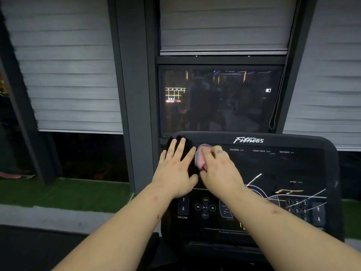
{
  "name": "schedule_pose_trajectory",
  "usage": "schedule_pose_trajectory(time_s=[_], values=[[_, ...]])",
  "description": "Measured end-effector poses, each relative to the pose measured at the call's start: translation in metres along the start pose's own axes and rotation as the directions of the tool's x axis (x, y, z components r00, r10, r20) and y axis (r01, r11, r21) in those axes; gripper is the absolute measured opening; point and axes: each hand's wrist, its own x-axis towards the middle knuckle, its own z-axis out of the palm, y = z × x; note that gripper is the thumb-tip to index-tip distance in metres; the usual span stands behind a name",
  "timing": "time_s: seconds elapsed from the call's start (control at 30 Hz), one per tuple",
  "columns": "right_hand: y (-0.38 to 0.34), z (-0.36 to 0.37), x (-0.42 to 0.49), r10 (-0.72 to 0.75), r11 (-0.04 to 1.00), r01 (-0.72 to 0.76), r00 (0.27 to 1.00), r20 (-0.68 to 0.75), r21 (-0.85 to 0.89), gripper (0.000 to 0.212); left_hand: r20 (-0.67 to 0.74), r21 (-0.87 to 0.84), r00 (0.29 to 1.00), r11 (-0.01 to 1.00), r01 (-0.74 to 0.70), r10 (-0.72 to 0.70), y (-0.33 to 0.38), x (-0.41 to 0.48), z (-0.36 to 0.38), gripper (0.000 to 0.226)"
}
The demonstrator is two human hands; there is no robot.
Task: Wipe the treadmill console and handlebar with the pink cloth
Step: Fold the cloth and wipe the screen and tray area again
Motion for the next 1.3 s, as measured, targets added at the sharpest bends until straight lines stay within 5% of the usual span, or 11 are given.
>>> schedule_pose_trajectory(time_s=[0.23,0.37,0.57,0.73,0.97,1.3], values=[[0.011,0.037,-0.051,-0.190,0.982,0.190,0.981,0.032,-0.005,0.069,0.090,-0.078,0.995,0.996,-0.039,0.046,-0.011,0.000,-0.012,0.102],[0.014,0.052,-0.063,-0.277,0.956,0.283,0.958,0.079,-0.076,0.086,-0.011,-0.084,1.000,0.996,0.000,-0.001,-0.022,-0.010,-0.008,0.096],[-0.006,0.033,-0.004,-0.221,0.969,0.211,0.973,-0.069,-0.126,0.081,-0.023,-0.020,0.998,0.998,0.054,-0.054,-0.039,-0.037,0.014,0.105],[-0.015,0.038,-0.007,-0.232,0.957,0.218,0.971,-0.052,-0.190,0.083,0.019,0.064,0.997,0.995,0.071,-0.073,-0.041,-0.042,0.025,0.129],[-0.007,0.060,-0.062,-0.304,0.927,0.292,0.953,-0.014,-0.236,0.073,0.002,0.109,0.997,0.991,0.073,-0.074,-0.040,-0.043,0.028,0.131],[-0.022,0.030,-0.003,-0.227,0.964,0.229,0.973,0.031,-0.134,0.077,0.002,0.065,0.996,0.994,0.089,-0.090,-0.041,-0.043,0.032,0.135]])
